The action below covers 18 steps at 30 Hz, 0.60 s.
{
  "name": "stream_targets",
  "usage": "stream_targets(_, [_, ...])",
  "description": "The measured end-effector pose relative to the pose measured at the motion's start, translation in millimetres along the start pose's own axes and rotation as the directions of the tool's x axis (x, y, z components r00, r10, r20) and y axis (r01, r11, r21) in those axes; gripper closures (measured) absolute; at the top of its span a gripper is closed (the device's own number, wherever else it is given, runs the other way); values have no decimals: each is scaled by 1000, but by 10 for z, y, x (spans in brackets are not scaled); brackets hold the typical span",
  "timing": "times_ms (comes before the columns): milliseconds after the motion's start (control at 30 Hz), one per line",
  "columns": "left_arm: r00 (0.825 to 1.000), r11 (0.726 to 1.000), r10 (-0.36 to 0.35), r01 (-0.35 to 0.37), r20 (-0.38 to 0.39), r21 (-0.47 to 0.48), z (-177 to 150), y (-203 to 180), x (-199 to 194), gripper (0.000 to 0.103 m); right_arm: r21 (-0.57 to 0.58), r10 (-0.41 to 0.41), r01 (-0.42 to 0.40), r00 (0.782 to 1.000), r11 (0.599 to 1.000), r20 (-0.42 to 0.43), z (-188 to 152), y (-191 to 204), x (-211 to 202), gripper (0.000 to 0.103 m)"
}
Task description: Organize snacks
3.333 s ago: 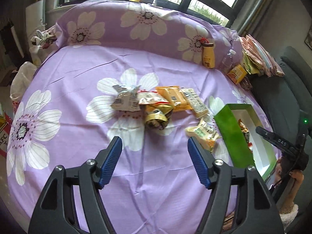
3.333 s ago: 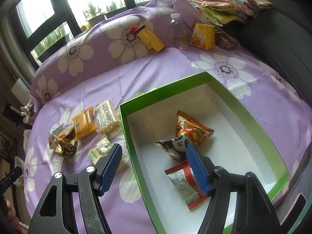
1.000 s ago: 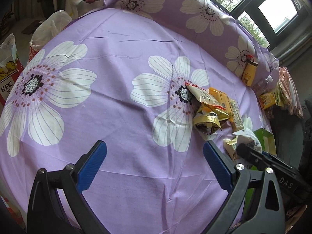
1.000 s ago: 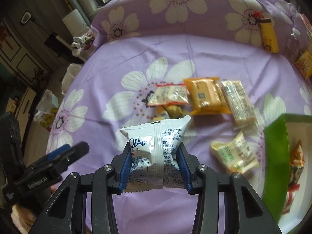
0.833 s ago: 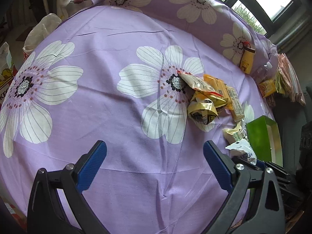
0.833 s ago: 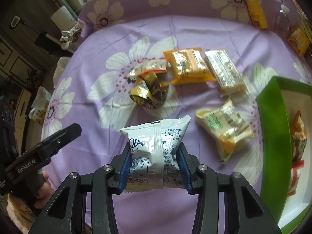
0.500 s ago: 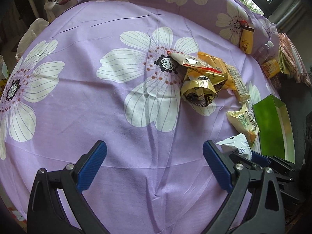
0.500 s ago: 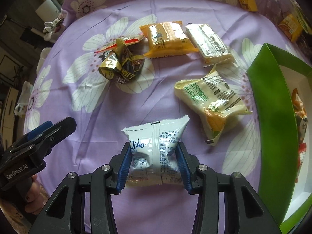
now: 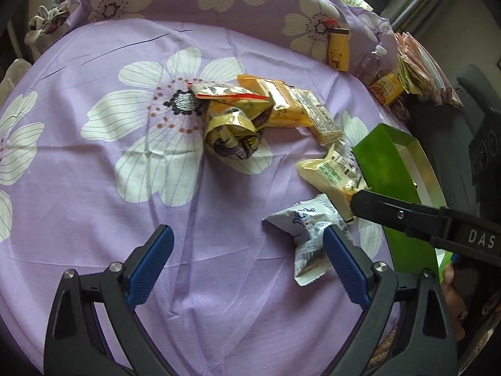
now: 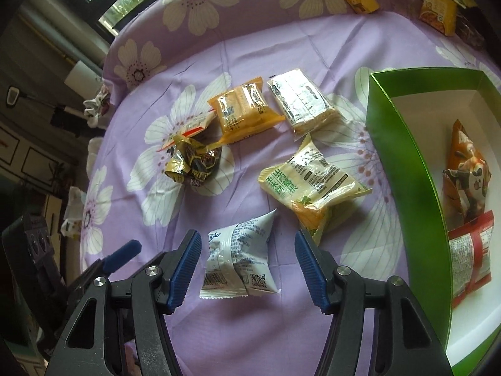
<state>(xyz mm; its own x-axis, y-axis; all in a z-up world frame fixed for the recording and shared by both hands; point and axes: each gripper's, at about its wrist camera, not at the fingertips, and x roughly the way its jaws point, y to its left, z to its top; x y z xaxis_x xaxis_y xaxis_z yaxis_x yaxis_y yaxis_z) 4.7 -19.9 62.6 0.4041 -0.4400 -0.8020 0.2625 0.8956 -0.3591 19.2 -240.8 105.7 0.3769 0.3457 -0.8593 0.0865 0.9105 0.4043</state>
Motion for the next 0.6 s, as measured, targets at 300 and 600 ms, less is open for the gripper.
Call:
stream_targets(300, [993,993,-98,102,-73,55,-122,-265,244,28,-3,56,-57,996,998,-68,-38,35,197,40])
stream_targets(600, [980,985,-171,172,-105,0,-151,-243,327,52,0,72,-72,989,997,-129,-81,33,390,41])
